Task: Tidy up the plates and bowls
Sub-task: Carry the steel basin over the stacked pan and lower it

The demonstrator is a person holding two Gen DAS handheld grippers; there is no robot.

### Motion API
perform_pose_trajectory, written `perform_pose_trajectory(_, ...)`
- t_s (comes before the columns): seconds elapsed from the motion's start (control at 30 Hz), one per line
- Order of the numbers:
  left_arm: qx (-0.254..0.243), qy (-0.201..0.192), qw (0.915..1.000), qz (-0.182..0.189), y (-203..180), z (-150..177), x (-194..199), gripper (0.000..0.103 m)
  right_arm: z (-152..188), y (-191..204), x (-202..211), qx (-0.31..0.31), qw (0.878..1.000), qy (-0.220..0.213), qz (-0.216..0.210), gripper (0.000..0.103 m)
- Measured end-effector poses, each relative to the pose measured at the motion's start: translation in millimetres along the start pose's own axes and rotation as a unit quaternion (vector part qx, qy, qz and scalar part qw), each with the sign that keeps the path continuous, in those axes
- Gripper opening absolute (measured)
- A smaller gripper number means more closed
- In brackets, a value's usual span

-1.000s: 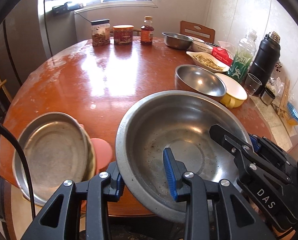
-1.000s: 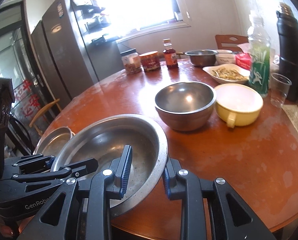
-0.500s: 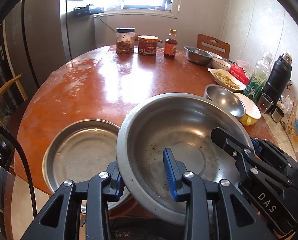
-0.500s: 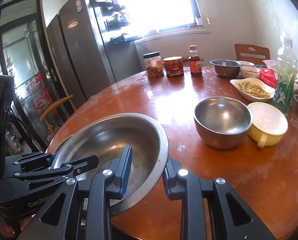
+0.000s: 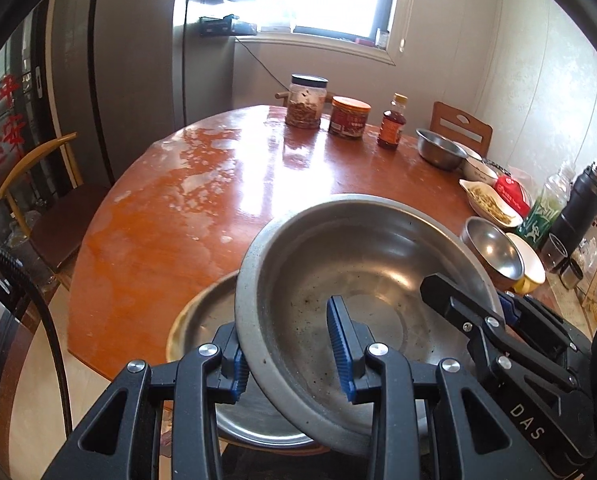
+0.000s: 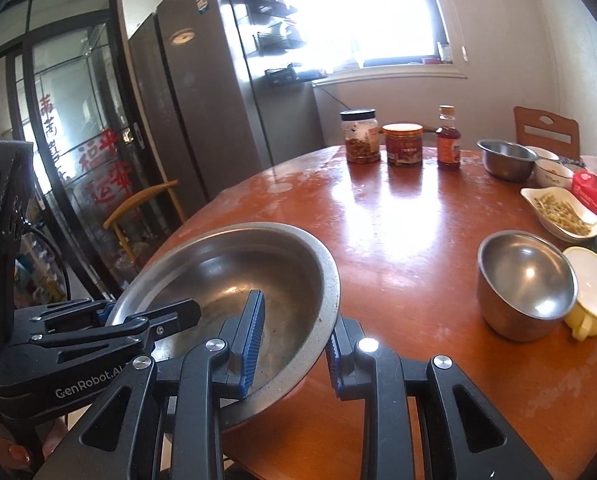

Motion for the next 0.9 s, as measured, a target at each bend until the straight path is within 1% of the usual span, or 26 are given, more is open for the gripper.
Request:
perform_pose_trajectory(0.2, 0.015, -0.012, 0.9997, -0.012, 25, -3, 8, 0.034, -5, 24, -11, 0.021, 1.000, 0.002, -0.016, 0.030)
perform_pose_trajectory(0.4, 0.026, -0.011, 0.9994, -0.018, 41, 1, 9, 0.034, -3, 40, -18, 0.033, 0.999, 0.007, -0.025, 0.030)
perform_pose_trajectory(0.6, 0.010, -0.006, 0.9999, -0.013, 28, 2, 6, 0.034, 1, 35, -15, 0.024, 0.999, 0.010, -0.021, 0.030)
perform_pose_trajectory(0.77, -0.009, -0.003, 1.0000, 0.002, 7, 8, 4, 0.034, 9, 16, -5, 0.010, 1.000, 0.012, -0.005, 0.030)
perform_pose_trajectory(0.9, -0.030, 0.007, 0.9994, 0.018, -16, 15, -1, 0.034, 17, -3, 8, -0.002, 1.000, 0.010, 0.013, 0.030)
Point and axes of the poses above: each gripper's, at about its wrist camera, not at the fingertips, and x roughly against the way its jaws point, y to its left, z to its underside, the point moved 8 cm from there along -x, roughly the way its jaws point, and after that the axes turned 3 degrees about -x, right-handed, at the moved point
